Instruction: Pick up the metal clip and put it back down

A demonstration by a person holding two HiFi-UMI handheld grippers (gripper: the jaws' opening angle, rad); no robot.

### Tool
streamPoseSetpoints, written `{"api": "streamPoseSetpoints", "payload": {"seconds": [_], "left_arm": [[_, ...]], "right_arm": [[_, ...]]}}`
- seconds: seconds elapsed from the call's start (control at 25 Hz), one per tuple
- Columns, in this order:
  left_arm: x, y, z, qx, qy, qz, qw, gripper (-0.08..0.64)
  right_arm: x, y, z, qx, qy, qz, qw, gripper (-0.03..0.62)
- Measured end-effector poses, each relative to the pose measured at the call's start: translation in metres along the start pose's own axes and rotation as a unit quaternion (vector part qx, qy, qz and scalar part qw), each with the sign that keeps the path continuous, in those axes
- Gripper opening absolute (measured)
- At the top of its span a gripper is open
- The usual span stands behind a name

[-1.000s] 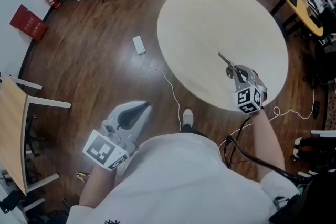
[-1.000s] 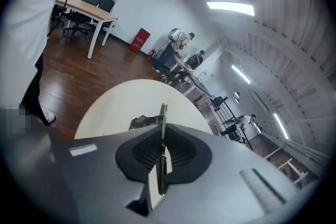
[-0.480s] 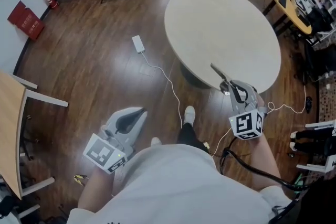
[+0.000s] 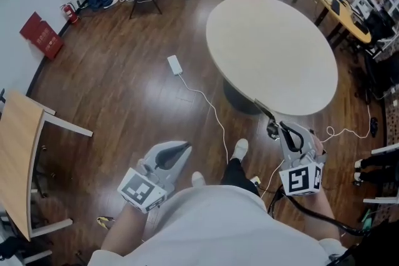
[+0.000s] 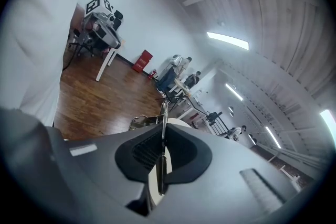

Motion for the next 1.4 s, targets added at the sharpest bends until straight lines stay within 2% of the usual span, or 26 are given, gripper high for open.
{"api": "streamPoseSetpoints", "payload": {"seconds": [0.4, 0.8, 1.12, 1.4], "left_arm": [[0.010, -0.004, 0.002, -0.002, -0.014, -0.004, 0.9999, 0.000], [0.054, 0.012, 0.013, 0.001, -0.003, 0.003, 1.0000, 0.000], [0.121, 0.028, 0.046, 0.002, 0.004, 0.004, 1.0000, 0.000], [0.185, 0.025, 0.070, 0.006, 0.023, -0.003, 0.9997, 0.000]], "right_arm": [[0.002, -0.009, -0.017, 0.005, 0.010, -0.010, 1.000, 0.003], [0.059, -0.040, -0.061, 0.012, 0.013, -0.009, 1.000, 0.003], [0.136, -0.084, -0.122, 0.005, 0.023, 0.008, 1.000, 0.003], [0.217, -0.107, -0.198, -0.025, 0.042, 0.029, 0.998, 0.003]]}}
Point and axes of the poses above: the fingertips, and each gripper's own axes: x forward along the fingers, y to its left, z out of its top, the point moved 6 cm from there along -x, backward along the fingers, and after that the axes turned 4 degrees about y, right-handed, at the moved point
